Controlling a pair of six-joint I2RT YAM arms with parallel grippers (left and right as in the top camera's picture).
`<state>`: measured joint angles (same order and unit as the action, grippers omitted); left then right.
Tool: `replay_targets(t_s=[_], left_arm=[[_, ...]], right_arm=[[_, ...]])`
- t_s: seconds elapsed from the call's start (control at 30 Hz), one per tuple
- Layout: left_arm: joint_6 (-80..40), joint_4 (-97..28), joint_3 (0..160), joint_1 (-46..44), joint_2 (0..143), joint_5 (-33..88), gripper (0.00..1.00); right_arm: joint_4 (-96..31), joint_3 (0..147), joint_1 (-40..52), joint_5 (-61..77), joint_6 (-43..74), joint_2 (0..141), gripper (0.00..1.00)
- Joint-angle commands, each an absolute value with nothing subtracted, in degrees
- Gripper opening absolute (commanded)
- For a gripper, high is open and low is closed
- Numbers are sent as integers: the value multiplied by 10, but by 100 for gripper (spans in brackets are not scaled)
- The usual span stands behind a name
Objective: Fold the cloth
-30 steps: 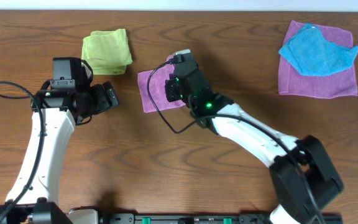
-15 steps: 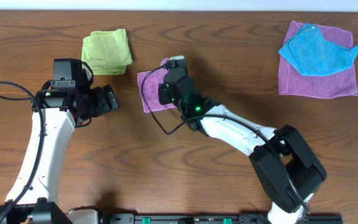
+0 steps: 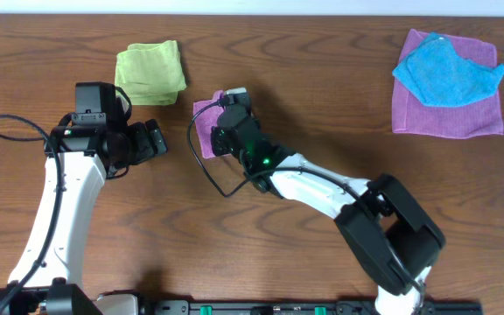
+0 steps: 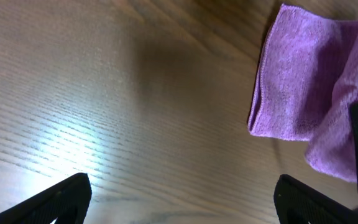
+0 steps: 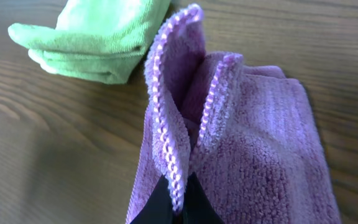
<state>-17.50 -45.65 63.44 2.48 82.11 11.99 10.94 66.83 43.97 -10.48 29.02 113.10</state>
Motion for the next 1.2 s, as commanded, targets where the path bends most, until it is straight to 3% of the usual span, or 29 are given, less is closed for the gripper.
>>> replay_targets(t_s=[0.0, 0.43, 0.5, 0.57, 0.6, 0.83, 0.97, 1.17], left_arm=[[-163, -462, 639, 27, 816, 116, 95], [-163, -462, 639, 27, 816, 116, 95], [-163, -462, 639, 27, 816, 116, 95], [-163, -462, 639, 27, 816, 116, 95], [-163, -462, 639, 27, 816, 116, 95], [-163, -462, 639, 27, 816, 116, 95], [-163, -465, 639, 26, 816, 123, 95], [-163, -467, 639, 26, 816, 123, 95]], right_arm=[[129, 678, 451, -114, 308, 1146, 2], [141, 678, 462, -118, 328, 1156, 3], [148, 678, 462, -118, 328, 1160, 23], [148, 678, 462, -118, 342, 1162, 85], [148, 678, 462, -116, 349, 1162, 99], [185, 678, 465, -122, 351, 1162, 99], [215, 687, 456, -198, 351, 1157, 99], [30, 728, 419, -163, 336, 1157, 99]])
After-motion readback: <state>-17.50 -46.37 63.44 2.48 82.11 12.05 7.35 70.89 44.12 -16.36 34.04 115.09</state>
